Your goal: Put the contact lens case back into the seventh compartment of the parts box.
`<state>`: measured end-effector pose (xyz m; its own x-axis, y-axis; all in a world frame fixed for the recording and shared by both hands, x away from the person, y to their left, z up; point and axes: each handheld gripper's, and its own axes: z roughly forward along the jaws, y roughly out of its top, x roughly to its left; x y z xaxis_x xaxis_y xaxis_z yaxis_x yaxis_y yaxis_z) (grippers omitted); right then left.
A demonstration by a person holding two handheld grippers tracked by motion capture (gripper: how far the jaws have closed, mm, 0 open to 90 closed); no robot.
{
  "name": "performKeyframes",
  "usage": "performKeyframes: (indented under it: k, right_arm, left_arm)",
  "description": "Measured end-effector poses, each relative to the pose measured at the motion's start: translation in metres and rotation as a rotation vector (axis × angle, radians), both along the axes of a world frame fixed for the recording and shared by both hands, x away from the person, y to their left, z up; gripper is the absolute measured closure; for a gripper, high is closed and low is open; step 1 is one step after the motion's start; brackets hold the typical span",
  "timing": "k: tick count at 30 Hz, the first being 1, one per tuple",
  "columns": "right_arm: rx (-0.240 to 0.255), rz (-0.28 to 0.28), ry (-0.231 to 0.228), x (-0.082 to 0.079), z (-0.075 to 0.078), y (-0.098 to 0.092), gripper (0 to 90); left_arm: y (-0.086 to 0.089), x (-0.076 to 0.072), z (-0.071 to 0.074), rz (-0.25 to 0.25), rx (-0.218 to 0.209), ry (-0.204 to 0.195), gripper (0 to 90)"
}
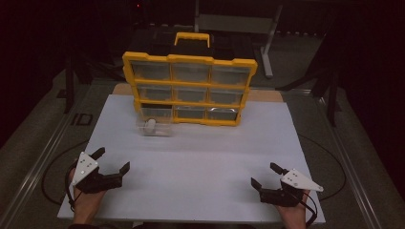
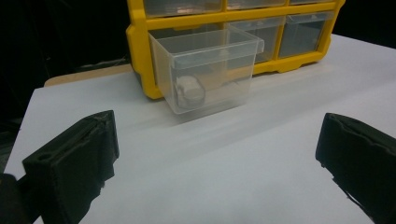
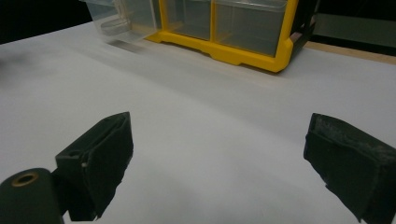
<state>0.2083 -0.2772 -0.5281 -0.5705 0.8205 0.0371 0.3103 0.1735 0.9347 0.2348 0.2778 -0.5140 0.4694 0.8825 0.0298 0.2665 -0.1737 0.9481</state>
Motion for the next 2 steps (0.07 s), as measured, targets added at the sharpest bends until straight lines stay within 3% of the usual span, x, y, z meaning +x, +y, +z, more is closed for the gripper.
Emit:
performKeyframes:
  k: [2]
  right_arm:
    - [-0.001,-0.002,-0.002,-0.0001,0.0001,0.0001,8.2]
  left_arm:
    - [0.0010,0.0010,-0.0008,0.003,-0.002,0.007,0.2]
